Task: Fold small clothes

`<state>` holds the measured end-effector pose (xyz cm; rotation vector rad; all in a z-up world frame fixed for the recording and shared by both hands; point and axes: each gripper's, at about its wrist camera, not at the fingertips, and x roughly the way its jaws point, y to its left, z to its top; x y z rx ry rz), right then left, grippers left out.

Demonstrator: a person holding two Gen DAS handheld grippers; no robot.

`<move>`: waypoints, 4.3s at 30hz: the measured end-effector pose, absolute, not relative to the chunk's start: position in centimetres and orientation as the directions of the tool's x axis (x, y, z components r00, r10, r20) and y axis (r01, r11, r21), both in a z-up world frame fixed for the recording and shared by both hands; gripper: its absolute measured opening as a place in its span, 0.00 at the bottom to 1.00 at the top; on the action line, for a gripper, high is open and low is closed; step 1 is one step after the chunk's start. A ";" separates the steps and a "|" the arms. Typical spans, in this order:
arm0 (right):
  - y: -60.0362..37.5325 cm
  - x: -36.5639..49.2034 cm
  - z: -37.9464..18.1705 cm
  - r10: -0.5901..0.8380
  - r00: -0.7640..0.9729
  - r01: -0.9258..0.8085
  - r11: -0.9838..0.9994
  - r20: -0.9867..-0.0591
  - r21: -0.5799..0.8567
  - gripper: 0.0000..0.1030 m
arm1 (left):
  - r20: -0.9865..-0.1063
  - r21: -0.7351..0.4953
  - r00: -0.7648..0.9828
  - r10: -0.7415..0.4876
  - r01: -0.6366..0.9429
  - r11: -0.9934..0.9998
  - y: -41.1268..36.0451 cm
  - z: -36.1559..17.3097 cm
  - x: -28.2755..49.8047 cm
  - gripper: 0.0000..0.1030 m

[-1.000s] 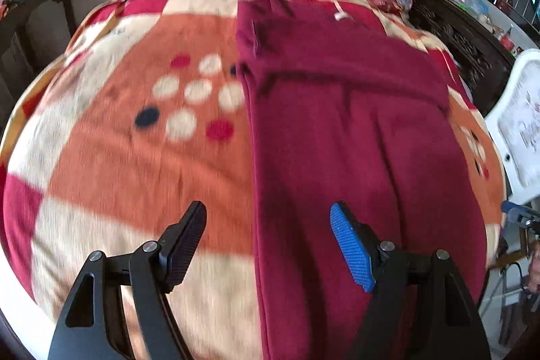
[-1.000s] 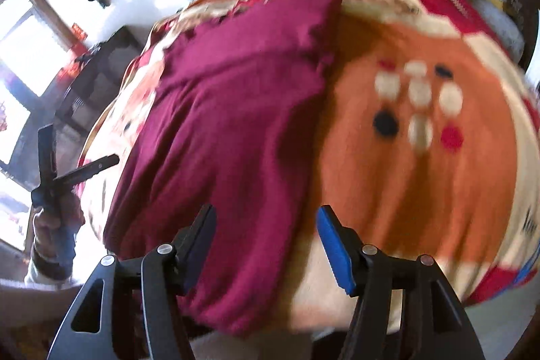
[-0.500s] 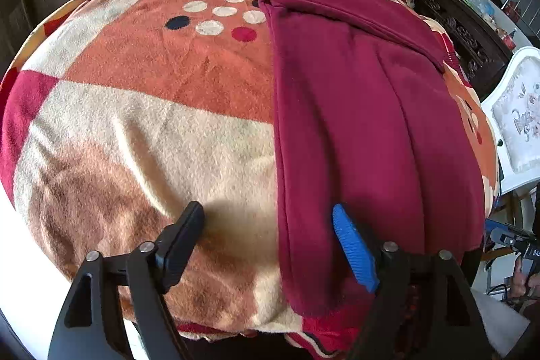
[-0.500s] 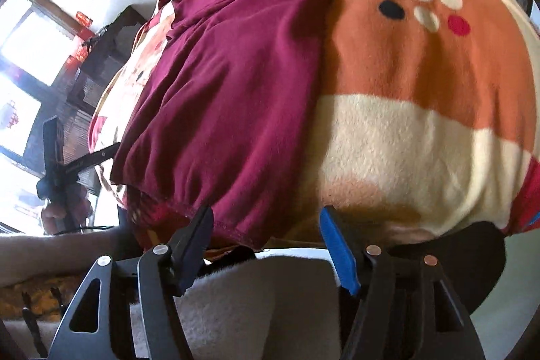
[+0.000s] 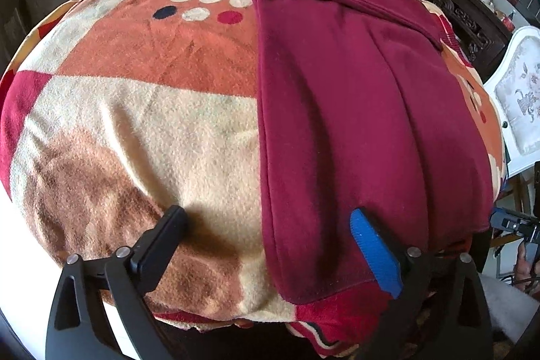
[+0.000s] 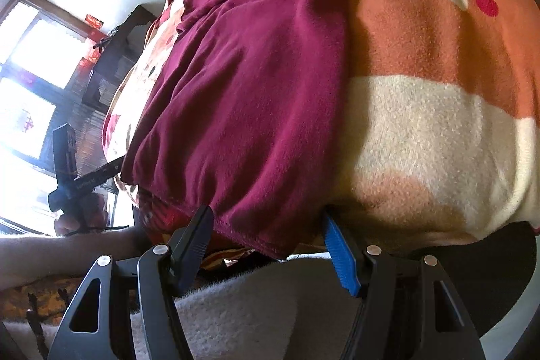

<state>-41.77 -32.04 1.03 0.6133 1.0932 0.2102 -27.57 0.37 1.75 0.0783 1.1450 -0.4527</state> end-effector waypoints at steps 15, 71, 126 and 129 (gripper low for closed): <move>-31.5 -41.4 1.5 0.443 0.487 0.105 0.826 -0.752 0.554 0.67 | -0.906 -0.151 0.318 -0.278 0.369 0.917 -0.1 1.6 -27.7 0.97; -34.3 -40.4 8.5 0.495 0.709 -0.096 0.773 -0.502 0.627 0.14 | -0.857 -0.325 0.234 -0.459 0.446 0.834 1.0 5.9 -26.4 0.09; -41.3 -20.6 13.3 0.267 0.790 0.040 0.876 -0.552 0.481 0.14 | -0.760 -0.123 0.538 -0.366 0.434 0.893 -7.9 12.8 -7.0 0.09; -42.3 -19.0 12.8 0.261 0.787 0.068 0.864 -0.560 0.499 0.14 | -0.762 -0.108 0.545 -0.351 0.427 0.898 -8.6 12.9 -5.5 0.09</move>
